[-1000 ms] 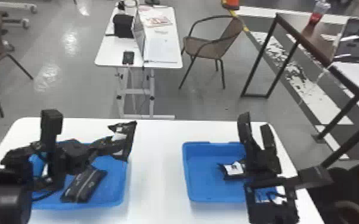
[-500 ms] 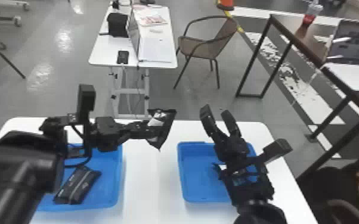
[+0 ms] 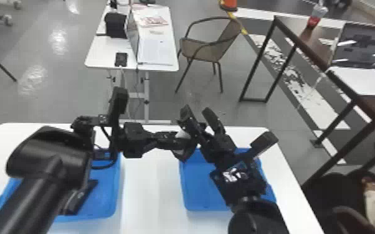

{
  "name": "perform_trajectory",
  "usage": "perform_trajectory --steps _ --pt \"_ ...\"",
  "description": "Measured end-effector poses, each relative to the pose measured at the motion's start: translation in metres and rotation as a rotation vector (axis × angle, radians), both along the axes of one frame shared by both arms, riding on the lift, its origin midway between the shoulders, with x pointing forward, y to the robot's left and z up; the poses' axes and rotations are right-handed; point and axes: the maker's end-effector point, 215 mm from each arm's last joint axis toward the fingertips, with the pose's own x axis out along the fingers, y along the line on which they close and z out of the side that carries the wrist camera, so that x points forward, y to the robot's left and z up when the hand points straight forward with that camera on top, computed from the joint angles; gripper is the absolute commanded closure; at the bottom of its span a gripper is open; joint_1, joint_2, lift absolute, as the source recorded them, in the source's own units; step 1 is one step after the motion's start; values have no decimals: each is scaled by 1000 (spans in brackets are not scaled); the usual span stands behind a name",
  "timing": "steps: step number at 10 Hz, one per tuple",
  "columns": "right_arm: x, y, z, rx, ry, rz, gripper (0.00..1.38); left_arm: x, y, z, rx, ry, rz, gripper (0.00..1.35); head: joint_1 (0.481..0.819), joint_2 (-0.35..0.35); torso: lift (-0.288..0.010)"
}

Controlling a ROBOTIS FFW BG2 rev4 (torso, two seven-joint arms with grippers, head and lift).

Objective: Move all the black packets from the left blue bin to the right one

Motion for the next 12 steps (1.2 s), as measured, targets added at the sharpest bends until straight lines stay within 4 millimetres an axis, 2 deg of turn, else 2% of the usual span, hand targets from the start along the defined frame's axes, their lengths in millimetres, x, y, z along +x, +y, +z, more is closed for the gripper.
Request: perform_trajectory --steps 1,2,4,5,7,8,9,10,11,12 --pt "-1 9 -3 -12 14 26 318 1 -1 2 0 -7 -2 1190 695 -208 0" --pt "-2 16 -11 -19 40 52 542 4 -1 5 -4 -17 -2 1188 695 -200 0" --pt "-3 28 -26 -30 93 93 1216 7 0 11 -14 -27 2 1188 695 -185 0" --pt "-2 30 -29 -35 102 98 1277 7 -1 12 -21 -25 3 1188 695 -183 0" --pt "0 29 -27 -28 92 86 1277 6 -3 12 -32 -20 8 1184 695 -185 0" --pt "0 28 -26 -18 88 81 1277 8 -3 14 -47 -20 23 960 695 -187 0" --pt "0 27 -26 -2 88 75 1277 9 -2 16 -65 -19 38 414 695 -186 0" --pt "2 21 -28 21 91 57 1277 10 2 14 -81 -7 55 51 695 -186 0" --pt "8 2 -30 24 94 16 1277 10 11 7 -92 15 84 91 695 -193 0" --pt "17 -24 -40 14 110 -30 1277 11 31 -4 -99 46 145 157 695 -200 0"
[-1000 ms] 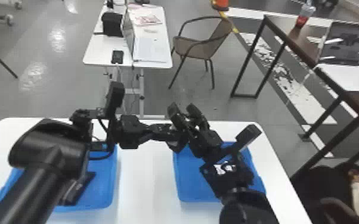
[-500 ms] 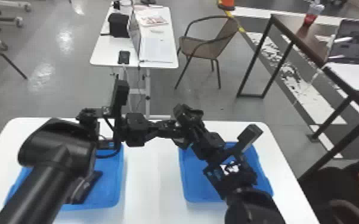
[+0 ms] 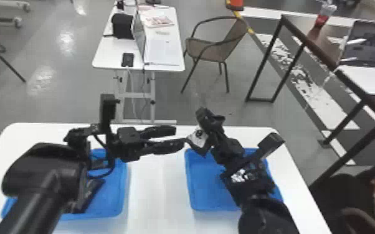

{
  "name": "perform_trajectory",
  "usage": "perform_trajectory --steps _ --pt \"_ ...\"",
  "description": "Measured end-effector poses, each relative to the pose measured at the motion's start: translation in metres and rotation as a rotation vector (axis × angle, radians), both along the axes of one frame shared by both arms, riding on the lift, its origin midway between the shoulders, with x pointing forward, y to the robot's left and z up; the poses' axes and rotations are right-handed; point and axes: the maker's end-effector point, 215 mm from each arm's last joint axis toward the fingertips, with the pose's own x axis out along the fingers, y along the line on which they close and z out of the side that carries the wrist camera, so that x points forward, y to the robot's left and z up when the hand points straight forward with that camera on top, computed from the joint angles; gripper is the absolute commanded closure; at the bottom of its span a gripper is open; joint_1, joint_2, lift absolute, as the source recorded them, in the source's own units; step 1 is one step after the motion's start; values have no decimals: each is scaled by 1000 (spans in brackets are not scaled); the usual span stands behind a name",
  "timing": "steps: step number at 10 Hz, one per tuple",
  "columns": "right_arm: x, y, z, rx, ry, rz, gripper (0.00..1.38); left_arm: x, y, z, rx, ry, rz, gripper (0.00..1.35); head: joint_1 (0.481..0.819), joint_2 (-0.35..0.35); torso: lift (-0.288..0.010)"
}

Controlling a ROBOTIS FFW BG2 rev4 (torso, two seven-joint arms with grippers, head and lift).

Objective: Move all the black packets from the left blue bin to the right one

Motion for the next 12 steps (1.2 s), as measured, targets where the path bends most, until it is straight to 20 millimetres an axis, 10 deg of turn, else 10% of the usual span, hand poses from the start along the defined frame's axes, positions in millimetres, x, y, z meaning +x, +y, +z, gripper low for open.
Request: perform_trajectory --steps 3,6,7,9,12 --pt "4 -85 -89 -5 179 -135 1191 8 95 -27 -17 80 301 19 695 -189 0" --pt "-6 -111 -179 -17 394 -148 75 0 173 -35 -57 102 478 99 695 -144 0" --pt "-4 -122 -191 -35 426 -162 70 -3 186 -40 -56 126 503 99 695 -138 0" --pt "1 -156 -160 -50 330 -254 199 -12 204 -65 -21 235 566 101 695 -155 0" --pt "-14 -144 -64 59 101 -289 209 -41 252 -130 175 408 730 94 695 -101 0"
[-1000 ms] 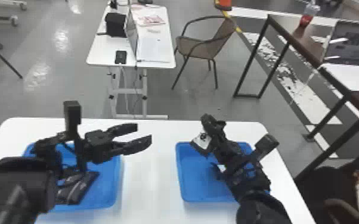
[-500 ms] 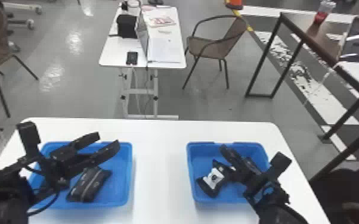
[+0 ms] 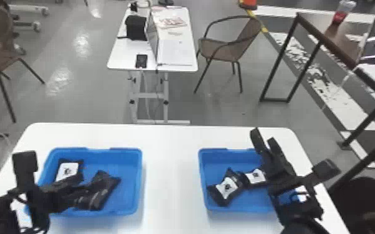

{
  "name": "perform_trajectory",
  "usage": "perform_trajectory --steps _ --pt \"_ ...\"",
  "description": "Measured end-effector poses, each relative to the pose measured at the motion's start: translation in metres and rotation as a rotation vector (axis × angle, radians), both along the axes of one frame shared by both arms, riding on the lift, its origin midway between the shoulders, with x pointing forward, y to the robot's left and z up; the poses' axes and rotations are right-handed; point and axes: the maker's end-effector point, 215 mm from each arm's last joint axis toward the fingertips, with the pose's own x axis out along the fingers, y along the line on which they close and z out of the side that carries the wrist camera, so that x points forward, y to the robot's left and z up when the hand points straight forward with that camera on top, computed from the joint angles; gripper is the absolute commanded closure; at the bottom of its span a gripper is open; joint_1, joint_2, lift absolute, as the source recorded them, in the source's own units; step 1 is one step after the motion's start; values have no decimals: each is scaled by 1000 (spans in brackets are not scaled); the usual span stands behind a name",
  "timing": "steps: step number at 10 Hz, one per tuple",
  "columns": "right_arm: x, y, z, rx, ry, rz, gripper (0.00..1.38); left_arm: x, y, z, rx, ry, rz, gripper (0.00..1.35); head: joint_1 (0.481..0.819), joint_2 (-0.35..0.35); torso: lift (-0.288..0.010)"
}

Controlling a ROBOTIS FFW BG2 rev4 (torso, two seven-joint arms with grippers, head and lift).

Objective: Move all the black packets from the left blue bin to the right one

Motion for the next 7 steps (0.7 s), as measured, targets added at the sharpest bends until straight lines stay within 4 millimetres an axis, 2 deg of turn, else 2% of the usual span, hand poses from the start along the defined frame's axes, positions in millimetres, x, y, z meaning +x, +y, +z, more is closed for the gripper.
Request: perform_trajectory --steps 1,3,4,7 --pt "-5 10 24 13 -51 11 209 -6 14 -16 76 73 -3 101 695 -87 0" --pt "-7 27 53 29 -107 42 209 -12 38 -41 230 207 -5 102 695 -36 0" --pt "-7 32 57 35 -117 50 209 -11 42 -48 269 249 4 110 695 -21 0" --pt "-11 34 52 57 -110 50 211 0 22 -79 305 330 -51 131 695 -37 0"
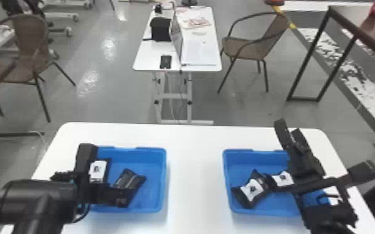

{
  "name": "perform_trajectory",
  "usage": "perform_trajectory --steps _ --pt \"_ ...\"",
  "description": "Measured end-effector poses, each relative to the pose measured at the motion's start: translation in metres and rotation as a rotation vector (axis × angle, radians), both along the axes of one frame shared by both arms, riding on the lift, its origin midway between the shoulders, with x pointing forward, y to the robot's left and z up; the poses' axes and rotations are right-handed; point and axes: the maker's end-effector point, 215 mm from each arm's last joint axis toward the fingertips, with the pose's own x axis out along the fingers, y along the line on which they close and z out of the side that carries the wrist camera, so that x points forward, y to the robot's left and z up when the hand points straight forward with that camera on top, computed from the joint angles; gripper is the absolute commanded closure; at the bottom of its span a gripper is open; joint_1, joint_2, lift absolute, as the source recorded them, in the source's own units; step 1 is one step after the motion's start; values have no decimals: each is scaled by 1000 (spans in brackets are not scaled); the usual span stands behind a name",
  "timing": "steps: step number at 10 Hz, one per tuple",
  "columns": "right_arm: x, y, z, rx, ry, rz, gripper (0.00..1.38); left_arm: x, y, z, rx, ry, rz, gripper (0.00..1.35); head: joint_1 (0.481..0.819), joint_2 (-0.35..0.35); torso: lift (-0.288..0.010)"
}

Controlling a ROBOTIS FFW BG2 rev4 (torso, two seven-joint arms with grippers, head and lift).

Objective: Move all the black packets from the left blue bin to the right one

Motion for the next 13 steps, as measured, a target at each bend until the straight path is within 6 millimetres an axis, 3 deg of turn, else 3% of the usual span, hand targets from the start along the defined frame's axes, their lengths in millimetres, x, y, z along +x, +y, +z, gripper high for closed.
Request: perform_trajectory --steps 2,3,4,5,6,7,8,10,11,13 --pt "-2 0 -3 8 4 0 211 3 -4 -15 43 39 -19 145 695 -46 0" --pt "-3 -1 -5 13 7 -1 211 4 -2 -19 67 53 -27 228 695 -45 0" --pt "-4 -1 -7 15 10 -1 211 5 1 -24 85 65 -39 607 695 -43 0" --pt "-5 -1 -8 20 12 -2 211 6 3 -29 100 77 -56 805 695 -39 0" --pt "-5 -2 -9 24 14 -3 211 7 5 -36 111 84 -76 817 695 -38 0" --pt "-5 -2 -9 26 13 -2 213 9 6 -40 123 82 -85 937 695 -37 0" --pt "-5 -2 -10 30 13 -2 213 11 7 -41 138 74 -92 1234 695 -35 0" --pt "-6 -1 -12 34 16 0 213 15 2 -37 132 35 -152 1222 695 -38 0" --pt "-6 3 -12 36 18 7 213 17 -10 -28 77 -2 -221 1222 695 -48 0" --pt "-5 11 -12 36 17 24 213 24 -28 10 -4 -161 -313 1222 695 -57 0"
